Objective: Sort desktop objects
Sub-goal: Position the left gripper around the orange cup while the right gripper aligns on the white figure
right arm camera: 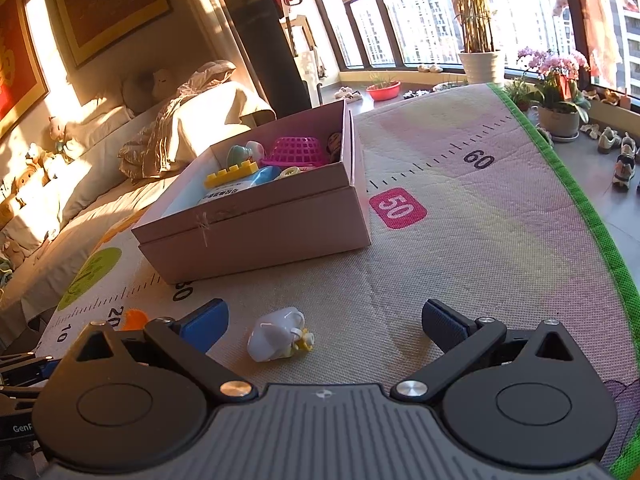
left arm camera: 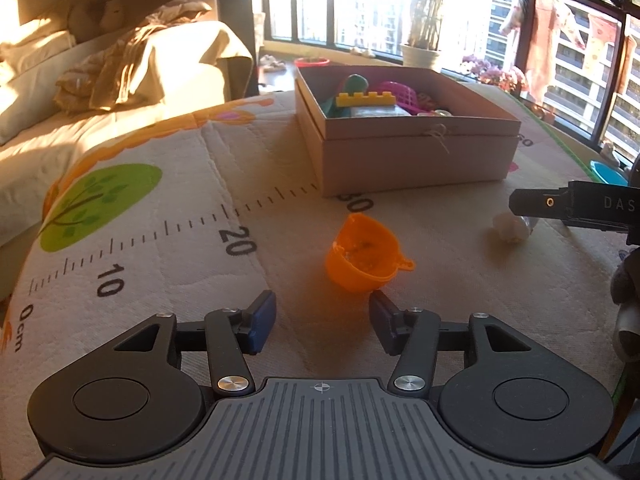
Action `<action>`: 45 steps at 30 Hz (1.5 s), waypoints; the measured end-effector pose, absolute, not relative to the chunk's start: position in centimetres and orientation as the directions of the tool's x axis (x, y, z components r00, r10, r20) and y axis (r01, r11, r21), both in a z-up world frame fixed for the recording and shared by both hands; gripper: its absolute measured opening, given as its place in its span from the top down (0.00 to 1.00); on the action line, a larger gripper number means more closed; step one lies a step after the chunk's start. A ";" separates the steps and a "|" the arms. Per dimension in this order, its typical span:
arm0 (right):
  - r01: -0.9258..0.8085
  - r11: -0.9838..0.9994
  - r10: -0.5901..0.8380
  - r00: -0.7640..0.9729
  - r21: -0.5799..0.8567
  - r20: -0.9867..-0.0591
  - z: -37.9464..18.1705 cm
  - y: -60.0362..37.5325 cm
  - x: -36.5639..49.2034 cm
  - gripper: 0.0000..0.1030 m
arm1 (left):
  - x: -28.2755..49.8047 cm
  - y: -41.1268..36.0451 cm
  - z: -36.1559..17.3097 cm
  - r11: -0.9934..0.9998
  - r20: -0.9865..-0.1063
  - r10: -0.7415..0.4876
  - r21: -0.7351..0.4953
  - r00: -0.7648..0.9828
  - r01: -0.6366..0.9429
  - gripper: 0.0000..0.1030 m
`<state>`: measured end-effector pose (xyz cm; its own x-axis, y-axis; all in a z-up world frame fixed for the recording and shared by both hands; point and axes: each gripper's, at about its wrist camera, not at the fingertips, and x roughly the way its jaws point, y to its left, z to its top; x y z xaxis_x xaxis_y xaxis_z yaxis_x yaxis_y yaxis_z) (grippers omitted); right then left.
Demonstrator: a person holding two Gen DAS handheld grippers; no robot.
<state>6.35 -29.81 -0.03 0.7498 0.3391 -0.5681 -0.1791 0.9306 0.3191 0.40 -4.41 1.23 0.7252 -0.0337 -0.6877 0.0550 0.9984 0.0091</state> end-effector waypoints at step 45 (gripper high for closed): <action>-0.337 0.940 0.309 0.772 0.055 -0.556 2.0 -26.6 3.7 0.00 | 0.9 -4.9 1.1 0.986 -0.696 -0.135 -0.025 0.705 0.164 0.47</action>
